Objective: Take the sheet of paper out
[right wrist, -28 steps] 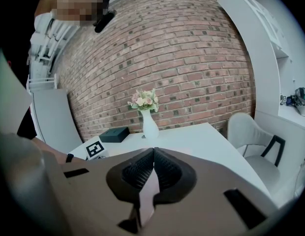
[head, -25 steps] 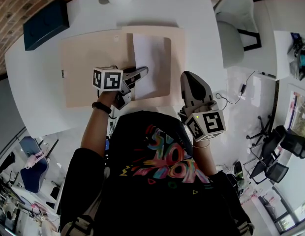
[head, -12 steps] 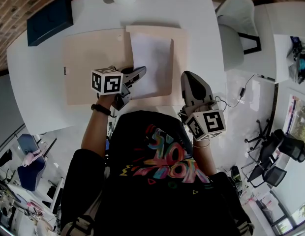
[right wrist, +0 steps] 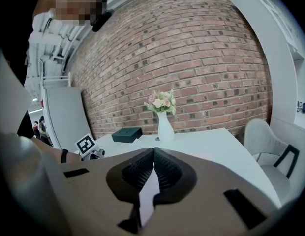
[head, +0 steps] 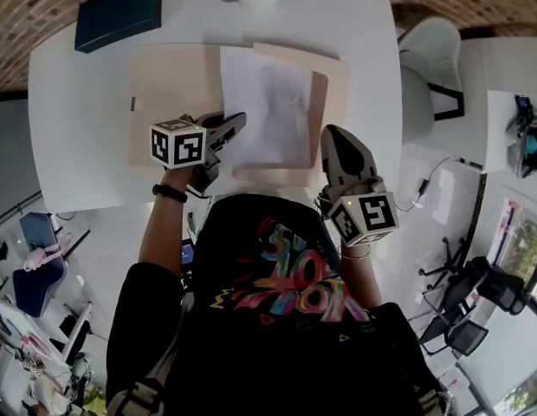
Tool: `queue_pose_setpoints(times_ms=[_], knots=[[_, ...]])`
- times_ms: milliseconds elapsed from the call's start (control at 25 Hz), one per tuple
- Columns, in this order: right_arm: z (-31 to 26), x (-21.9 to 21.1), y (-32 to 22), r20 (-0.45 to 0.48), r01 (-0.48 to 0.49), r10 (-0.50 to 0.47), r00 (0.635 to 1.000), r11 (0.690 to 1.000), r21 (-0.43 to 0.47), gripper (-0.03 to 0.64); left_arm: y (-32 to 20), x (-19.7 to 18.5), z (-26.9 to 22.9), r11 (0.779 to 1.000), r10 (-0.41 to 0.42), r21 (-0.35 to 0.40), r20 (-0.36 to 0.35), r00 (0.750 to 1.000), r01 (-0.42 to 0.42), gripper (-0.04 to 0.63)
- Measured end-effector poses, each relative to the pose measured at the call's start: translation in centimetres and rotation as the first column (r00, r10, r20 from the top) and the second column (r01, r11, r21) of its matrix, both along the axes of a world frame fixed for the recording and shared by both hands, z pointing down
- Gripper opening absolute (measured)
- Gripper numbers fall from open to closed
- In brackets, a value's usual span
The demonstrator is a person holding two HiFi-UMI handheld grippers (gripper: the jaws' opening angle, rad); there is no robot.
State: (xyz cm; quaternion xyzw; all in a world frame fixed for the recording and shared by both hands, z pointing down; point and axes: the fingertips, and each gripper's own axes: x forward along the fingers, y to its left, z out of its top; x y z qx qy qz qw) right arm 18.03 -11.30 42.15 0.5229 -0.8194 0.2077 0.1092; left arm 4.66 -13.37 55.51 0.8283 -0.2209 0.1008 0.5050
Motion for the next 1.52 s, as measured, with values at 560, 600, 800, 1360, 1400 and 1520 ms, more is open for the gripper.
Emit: queue_pose_setpoints(times_ms=[560,600,800,1360,1400,1520], knots=[[-2.3,-5.7,-1.2,-0.004,0.146,-0.146,0.989,0.987,0.067,0.020,0.8,-10.4,-4.4,0.965,-0.232,0.136,0.056,0.971,0.223,0.023],[-2.5,-6.1,-1.2,-0.003,0.153,-0.153,0.988,0.986,0.072,0.020,0.8,-10.9,-4.9,0.960,-0.247,0.151,0.057,0.967,0.236,0.023],[-3.7,-7.6,-1.5,0.000,0.174,-0.174,0.985,0.979,0.104,0.020,0.7,-12.8,-8.0,0.926,-0.307,0.256,0.074,0.949,0.279,0.023],[-7.8,-6.9,-1.5,-0.006,0.117,-0.118,0.993,0.972,0.201,0.020,0.2,-11.3,-18.5,0.753,-0.413,0.572,0.029,0.910,0.324,0.023],[-8.1,-6.6,-1.5,-0.008,0.111,-0.111,0.994,0.972,0.206,0.020,0.2,-10.9,-19.2,0.738,-0.411,0.598,0.031,0.911,0.313,0.023],[-8.4,-5.4,-1.4,-0.013,0.091,-0.090,0.996,0.973,0.213,0.020,0.4,-9.3,-20.7,0.688,-0.402,0.674,0.045,0.914,0.270,0.023]])
